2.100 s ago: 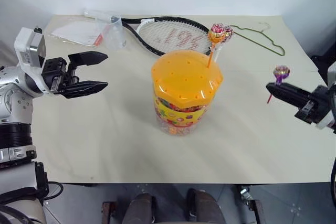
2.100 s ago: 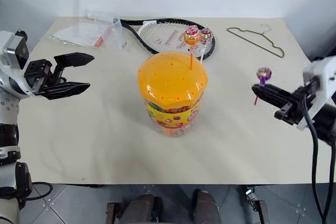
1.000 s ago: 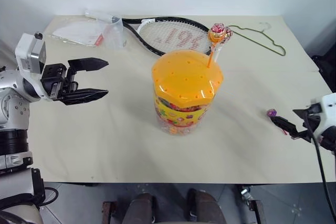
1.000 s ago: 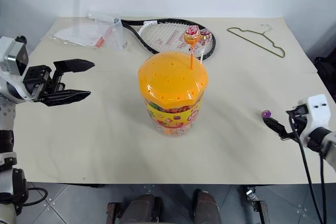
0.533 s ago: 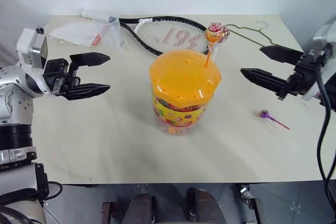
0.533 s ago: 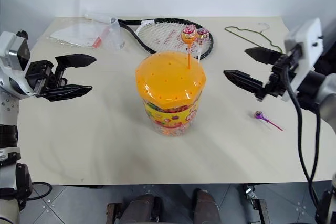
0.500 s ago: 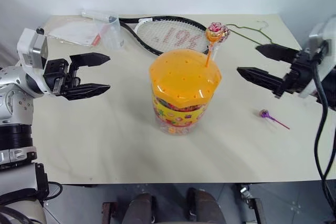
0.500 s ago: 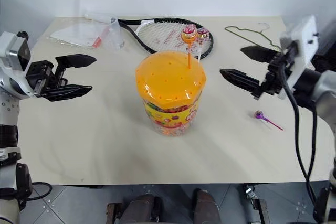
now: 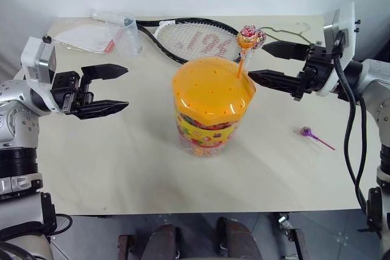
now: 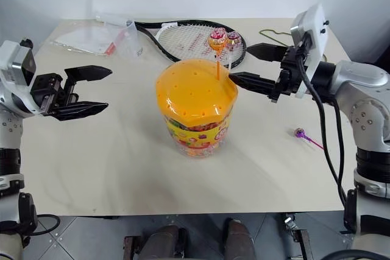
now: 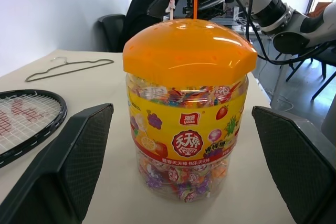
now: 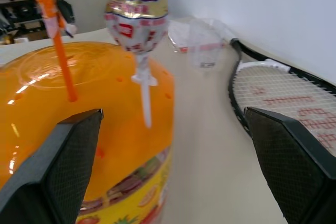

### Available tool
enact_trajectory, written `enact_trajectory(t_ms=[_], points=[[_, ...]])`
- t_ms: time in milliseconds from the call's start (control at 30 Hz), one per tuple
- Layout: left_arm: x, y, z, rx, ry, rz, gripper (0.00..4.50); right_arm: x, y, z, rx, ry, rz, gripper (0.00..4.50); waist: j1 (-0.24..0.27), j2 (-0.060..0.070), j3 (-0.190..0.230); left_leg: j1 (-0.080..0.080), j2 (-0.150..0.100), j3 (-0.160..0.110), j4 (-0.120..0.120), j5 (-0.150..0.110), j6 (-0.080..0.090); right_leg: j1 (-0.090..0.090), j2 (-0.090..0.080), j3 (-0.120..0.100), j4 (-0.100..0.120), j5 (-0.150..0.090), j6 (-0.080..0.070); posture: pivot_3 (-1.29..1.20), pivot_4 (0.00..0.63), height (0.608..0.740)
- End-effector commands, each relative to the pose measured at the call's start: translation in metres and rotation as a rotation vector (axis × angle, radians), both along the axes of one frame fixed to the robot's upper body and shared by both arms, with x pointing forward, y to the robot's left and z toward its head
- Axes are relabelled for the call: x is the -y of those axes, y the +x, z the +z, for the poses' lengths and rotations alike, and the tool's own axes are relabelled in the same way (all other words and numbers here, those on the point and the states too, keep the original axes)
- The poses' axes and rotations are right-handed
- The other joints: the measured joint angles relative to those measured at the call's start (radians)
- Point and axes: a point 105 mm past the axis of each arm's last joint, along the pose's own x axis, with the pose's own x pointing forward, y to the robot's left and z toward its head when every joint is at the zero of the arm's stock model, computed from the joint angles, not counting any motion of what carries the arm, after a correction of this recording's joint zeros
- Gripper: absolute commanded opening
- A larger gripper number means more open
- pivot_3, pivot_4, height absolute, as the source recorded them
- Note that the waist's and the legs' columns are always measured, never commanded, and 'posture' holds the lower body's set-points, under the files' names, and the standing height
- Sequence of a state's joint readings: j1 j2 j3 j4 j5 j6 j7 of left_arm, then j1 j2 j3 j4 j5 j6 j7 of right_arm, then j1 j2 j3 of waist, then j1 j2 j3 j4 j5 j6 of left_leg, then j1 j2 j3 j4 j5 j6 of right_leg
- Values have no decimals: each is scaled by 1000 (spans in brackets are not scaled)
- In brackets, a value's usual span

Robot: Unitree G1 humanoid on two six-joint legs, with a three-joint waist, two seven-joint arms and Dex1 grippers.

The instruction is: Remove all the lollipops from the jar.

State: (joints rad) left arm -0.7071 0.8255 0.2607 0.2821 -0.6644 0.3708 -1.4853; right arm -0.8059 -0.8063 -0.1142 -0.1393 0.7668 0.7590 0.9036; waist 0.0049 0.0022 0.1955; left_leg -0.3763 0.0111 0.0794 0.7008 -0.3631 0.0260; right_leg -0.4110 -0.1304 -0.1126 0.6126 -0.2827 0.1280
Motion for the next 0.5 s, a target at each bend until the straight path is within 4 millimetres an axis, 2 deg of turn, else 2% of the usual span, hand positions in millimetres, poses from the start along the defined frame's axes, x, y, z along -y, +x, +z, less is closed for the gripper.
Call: enact_trajectory(t_ms=[33, 200, 300, 500], points=[[-1, -7, 10, 49, -10, 0, 4500, -5, 2, 14, 67, 29, 27, 4475, -6, 0, 0, 0, 0, 0, 0, 0, 0, 0, 0, 0, 0, 0, 0, 0, 150, 740], [0, -8, 9, 50, -15, 0, 4500, -13, 9, 16, 75, 36, 50, 4475, -8, 0, 0, 0, 1, 0, 0, 0, 0, -1, 0, 0, 1, 0, 0, 0, 150, 740], [0, -9, 9, 51, -16, 0, 4500, -17, 10, 20, 87, 47, 72, 3933, -9, 0, 0, 0, 0, 1, 0, 0, 0, -1, 0, 0, 1, 0, 0, 0, 150, 740], [0, -10, 8, 52, -17, 3, 4500, -19, 7, 26, 110, 43, 82, 1866, -8, 0, 0, 0, 1, 1, 0, 0, 0, -1, 0, 0, 1, 0, 0, 0, 150, 740]])
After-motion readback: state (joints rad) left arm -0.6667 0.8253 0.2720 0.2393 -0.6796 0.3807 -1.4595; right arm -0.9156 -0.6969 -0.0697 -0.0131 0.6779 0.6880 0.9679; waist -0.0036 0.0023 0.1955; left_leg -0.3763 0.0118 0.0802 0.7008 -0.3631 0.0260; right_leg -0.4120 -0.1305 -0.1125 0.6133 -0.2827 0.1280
